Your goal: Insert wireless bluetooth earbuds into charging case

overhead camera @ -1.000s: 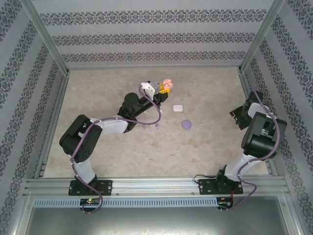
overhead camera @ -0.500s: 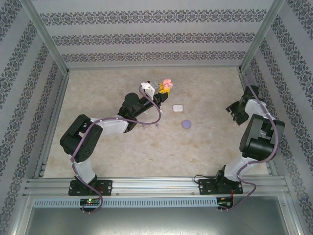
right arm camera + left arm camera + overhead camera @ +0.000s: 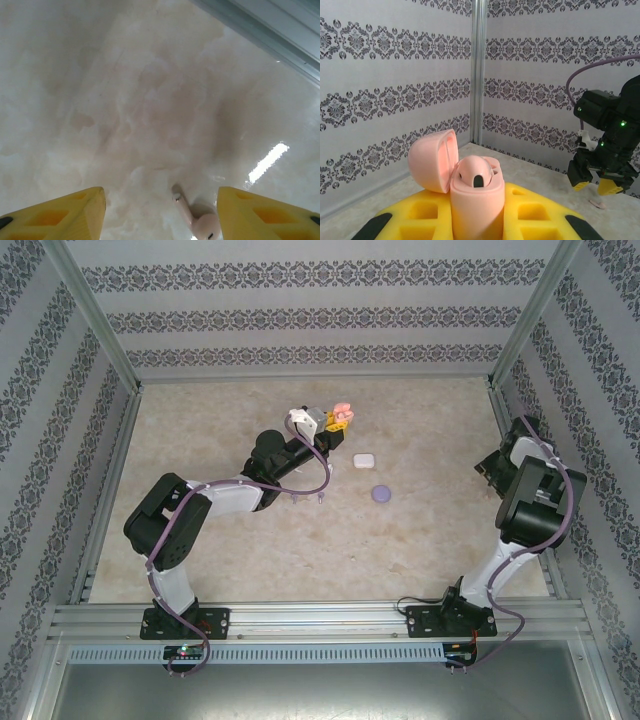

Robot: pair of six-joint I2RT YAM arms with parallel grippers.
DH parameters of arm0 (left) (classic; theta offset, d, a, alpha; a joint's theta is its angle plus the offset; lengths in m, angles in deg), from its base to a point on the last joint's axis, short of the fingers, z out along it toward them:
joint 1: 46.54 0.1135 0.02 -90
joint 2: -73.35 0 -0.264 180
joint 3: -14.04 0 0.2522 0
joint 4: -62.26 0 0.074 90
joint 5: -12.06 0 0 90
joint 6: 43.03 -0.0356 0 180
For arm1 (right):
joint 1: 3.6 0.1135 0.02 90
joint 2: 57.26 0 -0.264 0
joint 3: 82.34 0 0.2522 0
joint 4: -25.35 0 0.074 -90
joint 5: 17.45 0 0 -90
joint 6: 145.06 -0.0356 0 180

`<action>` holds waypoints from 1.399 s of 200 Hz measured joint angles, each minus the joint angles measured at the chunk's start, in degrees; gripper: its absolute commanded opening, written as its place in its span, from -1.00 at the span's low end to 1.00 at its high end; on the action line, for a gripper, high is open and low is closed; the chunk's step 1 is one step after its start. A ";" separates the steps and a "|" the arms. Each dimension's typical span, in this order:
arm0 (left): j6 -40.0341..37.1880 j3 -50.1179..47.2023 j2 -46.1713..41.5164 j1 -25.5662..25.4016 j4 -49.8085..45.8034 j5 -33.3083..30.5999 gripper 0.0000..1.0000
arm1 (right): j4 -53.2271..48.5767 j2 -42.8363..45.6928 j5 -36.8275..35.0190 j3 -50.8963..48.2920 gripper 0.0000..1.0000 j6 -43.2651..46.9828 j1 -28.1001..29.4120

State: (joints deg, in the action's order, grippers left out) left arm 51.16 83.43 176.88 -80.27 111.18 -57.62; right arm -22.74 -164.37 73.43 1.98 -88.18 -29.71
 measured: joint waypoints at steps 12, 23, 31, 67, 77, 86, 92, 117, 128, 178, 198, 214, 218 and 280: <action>0.00 0.00 0.00 0.00 0.00 0.00 -1.00 | -0.24 -0.59 0.02 0.00 0.20 0.35 0.00; 0.00 0.00 0.00 0.00 0.00 -0.02 -1.00 | -0.44 -0.63 0.09 0.00 0.20 0.57 0.13; 0.02 0.00 0.00 0.00 -0.02 0.00 -1.00 | -0.46 -0.63 0.26 0.00 0.19 0.61 0.35; 0.42 0.00 0.04 0.00 0.00 0.00 -1.00 | -0.37 -0.39 2.08 -0.94 0.17 0.76 1.31; 0.52 0.00 0.07 0.00 0.00 0.00 -1.00 | -0.39 -0.13 2.73 -1.68 0.17 0.74 2.03; 0.68 0.02 0.07 0.00 0.00 0.00 -1.00 | -0.39 0.24 3.26 -2.43 0.16 0.61 2.73; 0.70 0.02 0.09 0.00 0.00 0.00 -1.00 | -0.46 0.50 3.61 -2.86 0.16 0.52 3.21; 0.87 0.04 0.28 0.00 0.02 0.00 -1.00 | -0.46 1.36 4.81 -4.11 0.16 0.11 5.03; 0.87 0.11 0.48 0.00 0.02 0.00 -1.00 | -0.44 1.49 5.07 -4.22 0.16 0.07 5.75; 0.92 0.35 0.92 0.00 0.02 0.00 -1.00 | -2.03 1.53 4.50 -4.24 0.12 0.39 7.61; 1.09 0.72 0.92 0.00 0.07 0.00 -1.00 | -2.89 1.62 4.28 -4.44 0.10 0.57 8.39; 1.11 0.87 0.92 0.00 0.17 0.00 -1.00 | -2.82 2.47 4.26 -5.55 0.09 0.55 9.09; 1.14 0.87 0.92 0.00 0.20 0.00 -1.00 | -2.95 2.86 4.37 -6.01 0.09 0.55 9.35; 1.77 1.14 1.01 -0.04 0.35 0.17 -1.00 | -4.04 9.16 6.08 -13.79 0.02 0.07 15.19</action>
State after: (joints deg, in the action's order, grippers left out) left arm 52.93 84.57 177.88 -80.32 111.53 -57.45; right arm -26.78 -155.21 79.51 -11.81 -88.12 -14.52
